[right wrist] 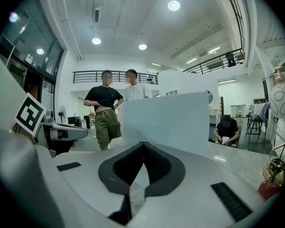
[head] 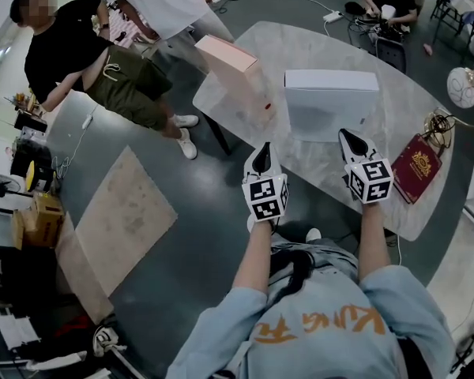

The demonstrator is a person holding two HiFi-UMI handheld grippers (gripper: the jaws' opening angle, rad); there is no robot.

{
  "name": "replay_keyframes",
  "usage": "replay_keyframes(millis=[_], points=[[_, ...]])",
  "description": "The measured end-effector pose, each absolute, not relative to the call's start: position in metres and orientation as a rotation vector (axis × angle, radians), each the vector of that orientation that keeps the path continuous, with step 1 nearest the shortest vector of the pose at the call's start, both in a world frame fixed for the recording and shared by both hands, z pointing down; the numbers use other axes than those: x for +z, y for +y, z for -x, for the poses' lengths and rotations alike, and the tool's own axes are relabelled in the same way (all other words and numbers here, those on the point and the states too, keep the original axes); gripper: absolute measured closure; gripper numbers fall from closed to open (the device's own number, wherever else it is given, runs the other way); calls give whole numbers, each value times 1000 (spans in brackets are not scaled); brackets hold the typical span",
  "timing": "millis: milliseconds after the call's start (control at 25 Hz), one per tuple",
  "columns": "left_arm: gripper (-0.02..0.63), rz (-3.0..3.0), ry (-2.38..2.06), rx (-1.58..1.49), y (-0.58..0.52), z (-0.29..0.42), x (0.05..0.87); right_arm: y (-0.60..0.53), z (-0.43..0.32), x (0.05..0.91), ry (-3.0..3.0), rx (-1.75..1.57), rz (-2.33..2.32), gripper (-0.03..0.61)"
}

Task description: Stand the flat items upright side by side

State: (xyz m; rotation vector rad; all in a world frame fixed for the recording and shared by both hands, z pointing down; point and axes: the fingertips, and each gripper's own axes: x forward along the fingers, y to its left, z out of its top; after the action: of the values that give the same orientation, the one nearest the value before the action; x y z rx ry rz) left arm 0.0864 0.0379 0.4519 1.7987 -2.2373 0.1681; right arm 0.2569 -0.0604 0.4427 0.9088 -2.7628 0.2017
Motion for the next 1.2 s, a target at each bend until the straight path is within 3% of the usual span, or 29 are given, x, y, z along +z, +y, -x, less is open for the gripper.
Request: replay_keyframes(millis=[1200], points=[[601, -2189, -1886, 120, -14, 34, 447, -46, -142, 419, -2520, 90, -1489, 575]])
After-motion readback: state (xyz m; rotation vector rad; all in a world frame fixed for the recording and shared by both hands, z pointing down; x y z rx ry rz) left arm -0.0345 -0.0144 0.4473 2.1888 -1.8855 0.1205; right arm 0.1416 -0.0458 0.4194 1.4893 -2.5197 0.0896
